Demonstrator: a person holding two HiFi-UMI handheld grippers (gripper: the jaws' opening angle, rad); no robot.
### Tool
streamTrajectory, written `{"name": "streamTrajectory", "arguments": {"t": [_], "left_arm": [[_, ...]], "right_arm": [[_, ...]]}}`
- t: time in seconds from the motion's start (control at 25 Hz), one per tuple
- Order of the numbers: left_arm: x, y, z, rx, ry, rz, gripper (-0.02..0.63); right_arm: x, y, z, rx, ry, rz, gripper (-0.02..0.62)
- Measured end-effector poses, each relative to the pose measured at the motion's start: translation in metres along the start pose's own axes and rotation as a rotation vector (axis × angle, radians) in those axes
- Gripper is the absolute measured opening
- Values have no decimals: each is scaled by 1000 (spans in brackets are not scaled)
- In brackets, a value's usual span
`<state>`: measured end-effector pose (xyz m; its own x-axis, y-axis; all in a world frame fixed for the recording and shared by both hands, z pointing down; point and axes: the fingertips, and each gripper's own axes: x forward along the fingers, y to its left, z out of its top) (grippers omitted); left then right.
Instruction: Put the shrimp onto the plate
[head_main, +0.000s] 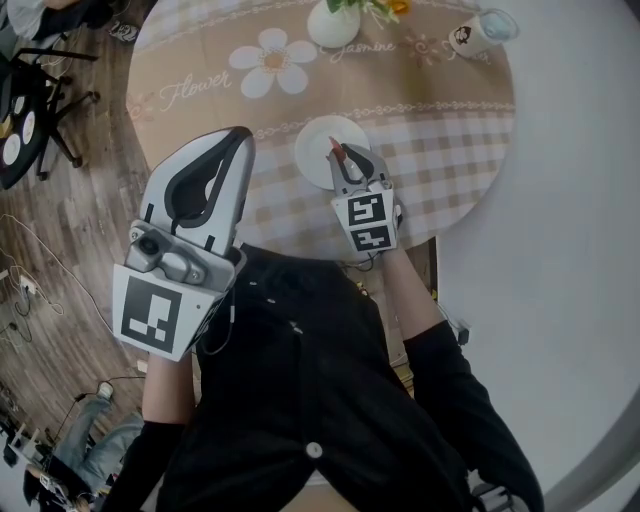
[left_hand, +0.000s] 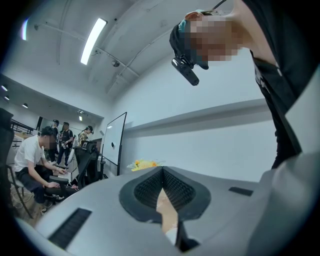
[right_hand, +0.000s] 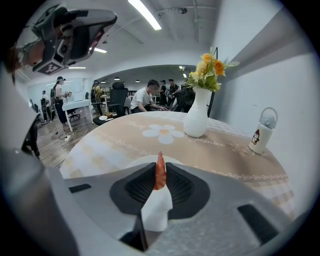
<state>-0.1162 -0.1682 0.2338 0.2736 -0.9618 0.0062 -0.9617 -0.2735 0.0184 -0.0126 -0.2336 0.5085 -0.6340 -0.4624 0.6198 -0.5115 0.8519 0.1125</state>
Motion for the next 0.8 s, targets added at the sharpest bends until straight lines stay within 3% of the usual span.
{"name": "streamTrajectory", "arguments": {"t": [0.56, 0.8], "left_arm": [[-4, 1, -3, -1, 8, 9, 2], [-5, 2, -3, -6, 10, 10, 2]], "right_arm": [[23, 15, -38, -195, 190, 20, 50], [29, 12, -37, -154, 204, 17, 51]]}}
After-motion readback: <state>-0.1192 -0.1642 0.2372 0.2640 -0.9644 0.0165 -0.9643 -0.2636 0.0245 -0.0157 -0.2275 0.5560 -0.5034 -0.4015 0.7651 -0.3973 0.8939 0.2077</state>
